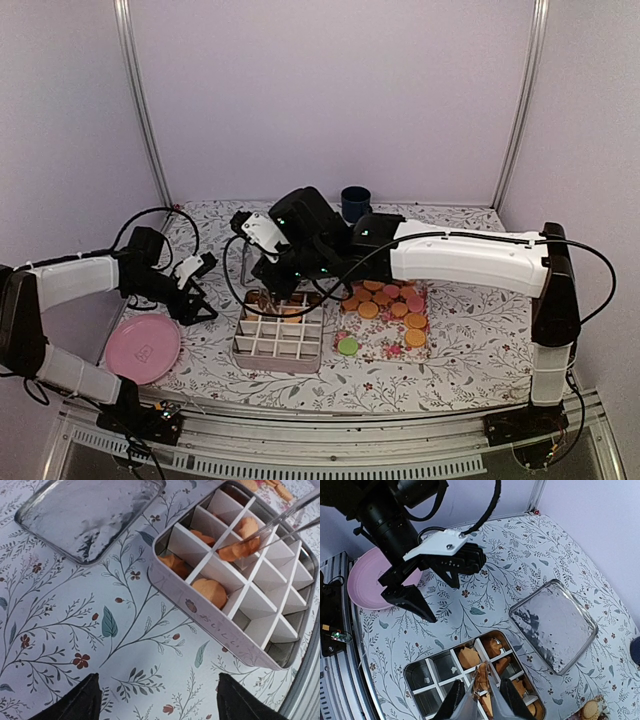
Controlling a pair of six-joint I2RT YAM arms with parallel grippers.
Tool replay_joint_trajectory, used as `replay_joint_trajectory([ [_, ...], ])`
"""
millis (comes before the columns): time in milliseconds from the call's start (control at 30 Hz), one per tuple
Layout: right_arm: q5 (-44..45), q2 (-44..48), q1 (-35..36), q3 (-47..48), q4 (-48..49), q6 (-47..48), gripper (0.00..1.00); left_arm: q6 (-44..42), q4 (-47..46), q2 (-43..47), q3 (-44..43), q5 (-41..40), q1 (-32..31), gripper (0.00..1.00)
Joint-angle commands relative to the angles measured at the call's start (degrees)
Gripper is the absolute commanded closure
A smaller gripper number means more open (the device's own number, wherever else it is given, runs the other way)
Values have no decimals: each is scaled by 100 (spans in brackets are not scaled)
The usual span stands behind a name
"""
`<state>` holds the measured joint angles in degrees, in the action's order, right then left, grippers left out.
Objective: Pack the cookies
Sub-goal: Adjust the fake cookies in the packing box.
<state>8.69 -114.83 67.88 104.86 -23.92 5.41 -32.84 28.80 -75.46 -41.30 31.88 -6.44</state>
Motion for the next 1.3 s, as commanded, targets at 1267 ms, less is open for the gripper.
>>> replay_joint_trajectory([
  [1267,615,564,-112,-247,81,-2263,73,-90,-647,404,492,-650,-664,19],
])
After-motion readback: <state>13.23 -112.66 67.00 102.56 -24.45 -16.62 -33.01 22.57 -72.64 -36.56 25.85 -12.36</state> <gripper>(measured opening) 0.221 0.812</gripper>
